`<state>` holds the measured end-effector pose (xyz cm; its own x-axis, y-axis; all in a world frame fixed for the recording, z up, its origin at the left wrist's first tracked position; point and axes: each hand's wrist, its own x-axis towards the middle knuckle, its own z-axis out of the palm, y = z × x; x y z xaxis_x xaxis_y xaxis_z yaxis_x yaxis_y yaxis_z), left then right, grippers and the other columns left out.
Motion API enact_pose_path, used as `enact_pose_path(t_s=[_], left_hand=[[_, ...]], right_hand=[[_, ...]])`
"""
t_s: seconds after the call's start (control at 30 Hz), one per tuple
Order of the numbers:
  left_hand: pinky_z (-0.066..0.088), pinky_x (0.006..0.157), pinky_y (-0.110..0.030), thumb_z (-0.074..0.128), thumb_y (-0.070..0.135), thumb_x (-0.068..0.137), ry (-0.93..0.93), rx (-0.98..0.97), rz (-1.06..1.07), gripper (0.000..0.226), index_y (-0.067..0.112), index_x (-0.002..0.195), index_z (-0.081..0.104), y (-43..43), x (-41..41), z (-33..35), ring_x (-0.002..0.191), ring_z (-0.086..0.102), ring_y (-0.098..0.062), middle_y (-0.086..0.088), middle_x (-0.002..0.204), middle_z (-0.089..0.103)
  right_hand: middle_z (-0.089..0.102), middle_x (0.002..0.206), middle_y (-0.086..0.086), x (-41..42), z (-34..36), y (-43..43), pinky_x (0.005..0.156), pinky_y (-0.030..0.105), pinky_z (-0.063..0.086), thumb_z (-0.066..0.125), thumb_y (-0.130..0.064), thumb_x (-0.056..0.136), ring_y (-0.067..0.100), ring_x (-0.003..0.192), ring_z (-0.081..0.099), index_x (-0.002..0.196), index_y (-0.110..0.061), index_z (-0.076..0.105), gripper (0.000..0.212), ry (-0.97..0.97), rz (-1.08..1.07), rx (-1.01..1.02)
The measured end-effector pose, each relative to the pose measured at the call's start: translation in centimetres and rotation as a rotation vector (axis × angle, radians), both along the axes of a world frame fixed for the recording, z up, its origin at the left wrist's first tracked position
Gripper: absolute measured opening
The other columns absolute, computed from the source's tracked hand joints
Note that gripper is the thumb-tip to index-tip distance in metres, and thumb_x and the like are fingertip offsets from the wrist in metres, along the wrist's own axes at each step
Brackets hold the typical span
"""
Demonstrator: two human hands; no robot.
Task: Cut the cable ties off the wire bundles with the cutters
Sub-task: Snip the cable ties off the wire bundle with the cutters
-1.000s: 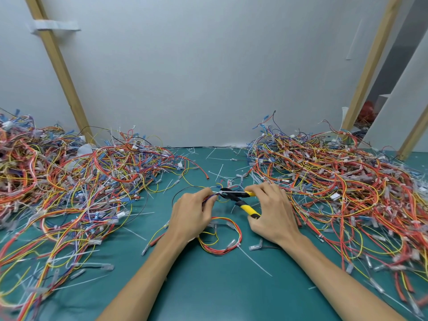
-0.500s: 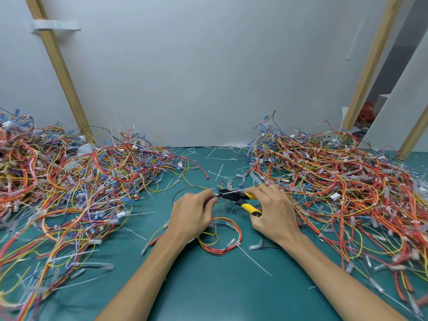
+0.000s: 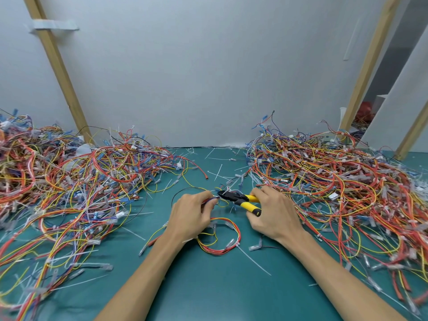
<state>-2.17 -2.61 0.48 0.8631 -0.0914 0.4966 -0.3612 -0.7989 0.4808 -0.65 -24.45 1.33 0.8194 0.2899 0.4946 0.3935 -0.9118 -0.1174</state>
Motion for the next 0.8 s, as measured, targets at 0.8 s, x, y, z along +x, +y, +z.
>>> enact_pose_path(t_s=[0.8], left_hand=[[0.046, 0.060, -0.037, 0.056, 0.029, 0.094, 0.028, -0.014, -0.028, 0.019, 0.023, 0.077, 0.058, 0.01, -0.07, -0.21, 0.064, 0.054, -0.025, 0.002, 0.060, 0.060]], right_hand=[[0.050, 0.060, -0.005, 0.31, 0.23, -0.40, 0.050, 0.026, 0.026, 0.058, -0.029, 0.067, 0.024, 0.062, 0.049, 0.076, -0.022, 0.051, 0.013, 0.121, -0.059, -0.051]])
